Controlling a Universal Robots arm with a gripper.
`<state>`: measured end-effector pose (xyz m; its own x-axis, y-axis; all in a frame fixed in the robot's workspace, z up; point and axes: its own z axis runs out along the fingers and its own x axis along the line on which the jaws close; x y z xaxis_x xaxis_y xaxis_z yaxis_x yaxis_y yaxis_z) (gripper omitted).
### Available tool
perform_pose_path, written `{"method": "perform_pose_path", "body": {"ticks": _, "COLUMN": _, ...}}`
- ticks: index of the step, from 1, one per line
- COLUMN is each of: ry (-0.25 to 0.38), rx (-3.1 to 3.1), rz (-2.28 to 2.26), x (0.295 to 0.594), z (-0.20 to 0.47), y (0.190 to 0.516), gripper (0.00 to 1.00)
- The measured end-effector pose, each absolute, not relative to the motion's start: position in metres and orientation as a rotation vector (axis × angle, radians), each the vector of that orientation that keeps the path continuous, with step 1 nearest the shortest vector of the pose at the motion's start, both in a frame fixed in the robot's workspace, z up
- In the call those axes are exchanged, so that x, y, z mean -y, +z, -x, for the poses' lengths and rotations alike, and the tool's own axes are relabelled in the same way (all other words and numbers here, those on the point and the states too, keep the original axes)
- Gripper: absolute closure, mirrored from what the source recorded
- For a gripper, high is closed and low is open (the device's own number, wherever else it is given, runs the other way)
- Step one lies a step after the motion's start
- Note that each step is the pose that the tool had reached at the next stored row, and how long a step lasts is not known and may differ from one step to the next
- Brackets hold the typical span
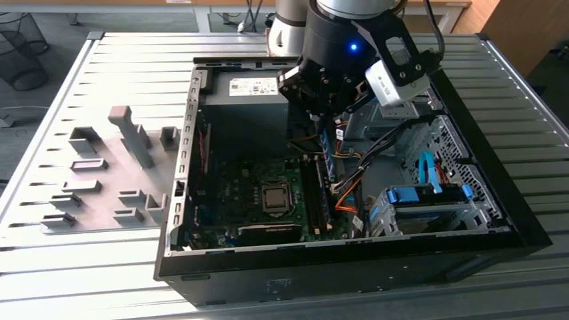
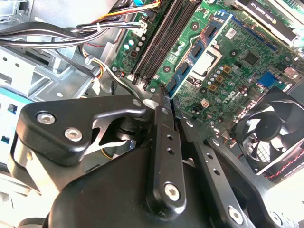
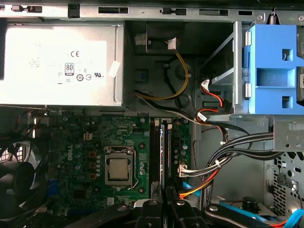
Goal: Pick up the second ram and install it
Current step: 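Insert the second ram into the second slot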
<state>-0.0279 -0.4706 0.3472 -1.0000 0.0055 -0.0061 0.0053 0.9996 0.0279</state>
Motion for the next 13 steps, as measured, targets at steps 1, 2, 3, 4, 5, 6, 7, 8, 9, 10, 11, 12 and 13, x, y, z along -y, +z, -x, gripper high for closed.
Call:
{"method": "perform_pose_path", "body": {"ticks": 1, "ry": 0.044, "rx": -3.135, "rz": -0.008, "x": 0.471, "z": 0.028, "y": 0.346, "gripper": 0.86}}
{"method": "perform_pose_path", "body": {"ticks": 2, "ry": 0.041, "rx": -3.135, "rz": -0.013, "x": 0.471, "z": 0.028, "y": 0.345, "gripper": 0.86}}
{"method": "perform_pose_path", "body": {"ticks": 3, "ry": 0.039, "rx": -3.135, "rz": -0.024, "x": 0.471, "z": 0.028, "y": 0.343, "gripper": 0.86}}
{"method": "perform_pose_path", "body": {"ticks": 4, "ry": 0.038, "rx": -3.135, "rz": -0.027, "x": 0.471, "z": 0.028, "y": 0.342, "gripper": 0.86}}
{"method": "perform_pose_path", "body": {"ticks": 5, "ry": 0.038, "rx": -3.135, "rz": -0.026, "x": 0.471, "z": 0.028, "y": 0.340, "gripper": 0.86}}
{"method": "perform_pose_path", "body": {"ticks": 6, "ry": 0.038, "rx": -3.135, "rz": -0.020, "x": 0.471, "z": 0.028, "y": 0.338, "gripper": 0.86}}
{"method": "perform_pose_path", "body": {"ticks": 7, "ry": 0.038, "rx": -3.136, "rz": -0.006, "x": 0.471, "z": 0.028, "y": 0.336, "gripper": 0.86}}
{"method": "perform_pose_path", "body": {"ticks": 8, "ry": 0.038, "rx": -3.137, "rz": 0.011, "x": 0.471, "z": 0.028, "y": 0.335, "gripper": 0.86}}
{"method": "perform_pose_path", "body": {"ticks": 9, "ry": 0.038, "rx": -3.138, "rz": 0.034, "x": 0.471, "z": 0.028, "y": 0.333, "gripper": 0.86}}
{"method": "perform_pose_path", "body": {"ticks": 10, "ry": 0.038, "rx": -3.138, "rz": 0.050, "x": 0.471, "z": 0.028, "y": 0.331, "gripper": 0.86}}
{"method": "perform_pose_path", "body": {"ticks": 11, "ry": 0.038, "rx": -3.139, "rz": 0.082, "x": 0.471, "z": 0.028, "y": 0.328, "gripper": 0.86}}
{"method": "perform_pose_path", "body": {"ticks": 12, "ry": 0.038, "rx": -3.139, "rz": 0.082, "x": 0.471, "z": 0.028, "y": 0.328, "gripper": 0.86}}
{"method": "perform_pose_path", "body": {"ticks": 13, "ry": 0.038, "rx": -3.139, "rz": 0.082, "x": 0.471, "z": 0.028, "y": 0.328, "gripper": 0.86}}
